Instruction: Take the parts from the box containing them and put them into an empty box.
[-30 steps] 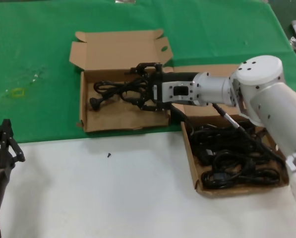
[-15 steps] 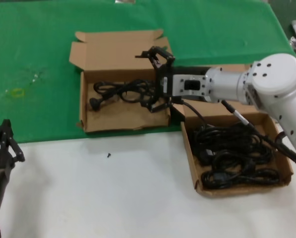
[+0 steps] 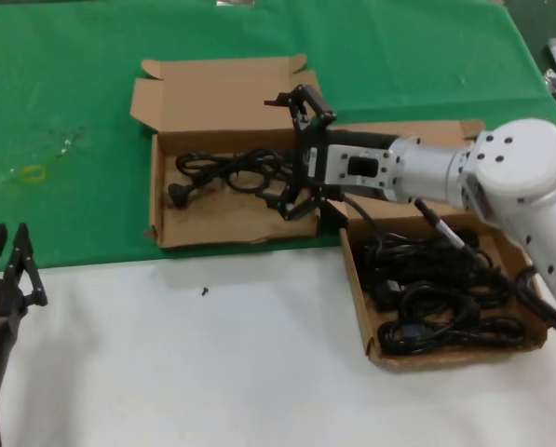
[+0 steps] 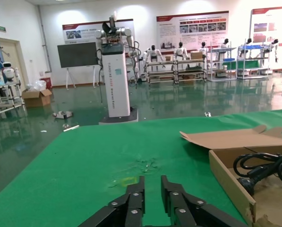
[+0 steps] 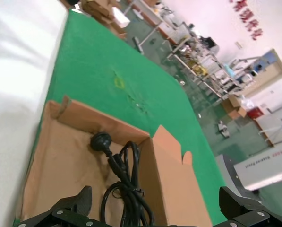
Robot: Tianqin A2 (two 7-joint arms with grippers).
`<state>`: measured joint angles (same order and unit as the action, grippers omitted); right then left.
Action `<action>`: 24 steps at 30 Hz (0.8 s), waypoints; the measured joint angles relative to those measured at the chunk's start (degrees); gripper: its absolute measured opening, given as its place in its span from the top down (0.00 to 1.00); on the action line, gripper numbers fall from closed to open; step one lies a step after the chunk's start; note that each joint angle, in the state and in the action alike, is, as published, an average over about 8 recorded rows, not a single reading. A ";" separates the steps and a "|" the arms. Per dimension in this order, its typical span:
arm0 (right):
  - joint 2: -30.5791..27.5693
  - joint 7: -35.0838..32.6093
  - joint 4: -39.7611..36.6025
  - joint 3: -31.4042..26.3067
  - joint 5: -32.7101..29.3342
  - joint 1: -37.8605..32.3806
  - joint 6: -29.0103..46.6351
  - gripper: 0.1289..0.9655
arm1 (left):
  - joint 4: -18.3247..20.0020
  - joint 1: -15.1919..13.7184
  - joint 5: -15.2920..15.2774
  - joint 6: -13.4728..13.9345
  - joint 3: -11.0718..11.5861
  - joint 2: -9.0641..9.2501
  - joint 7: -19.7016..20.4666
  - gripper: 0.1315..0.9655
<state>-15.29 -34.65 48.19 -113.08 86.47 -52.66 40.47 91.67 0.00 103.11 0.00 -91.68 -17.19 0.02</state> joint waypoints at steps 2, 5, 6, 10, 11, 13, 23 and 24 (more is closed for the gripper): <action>-0.04 0.79 0.99 0.49 0.38 1.19 -0.91 0.06 | 0.00 0.00 0.00 0.00 0.00 0.00 0.00 0.92; -0.12 2.10 2.64 1.30 1.01 3.19 -2.45 0.03 | 0.00 0.00 0.00 0.00 0.00 0.00 0.00 0.92; -0.14 2.57 3.22 1.59 1.24 3.91 -3.00 0.02 | 0.00 0.00 0.00 0.00 0.00 0.00 0.00 0.92; -0.25 4.47 5.61 2.77 2.15 6.80 -5.22 0.00 | 0.00 0.00 0.00 0.00 0.00 0.00 0.00 0.84; -0.27 4.96 6.23 3.07 2.39 7.54 -5.80 0.00 | 0.00 0.00 0.01 0.00 0.00 0.00 0.00 0.82; -0.33 5.93 7.44 3.66 2.85 9.01 -6.92 0.00 | 0.00 0.00 0.01 0.00 0.00 0.00 0.00 0.78; -0.59 10.80 13.54 6.68 5.19 16.43 -12.60 0.00 | 0.00 0.00 0.01 0.00 0.00 0.00 -0.03 0.52; -0.62 11.29 14.16 6.98 5.43 17.16 -13.18 0.00 | 0.00 0.00 0.01 0.00 0.00 0.00 -0.04 0.52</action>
<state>-15.91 -23.36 62.35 -106.10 91.90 -35.51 27.29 91.67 0.00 103.12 0.00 -91.68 -17.19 -0.02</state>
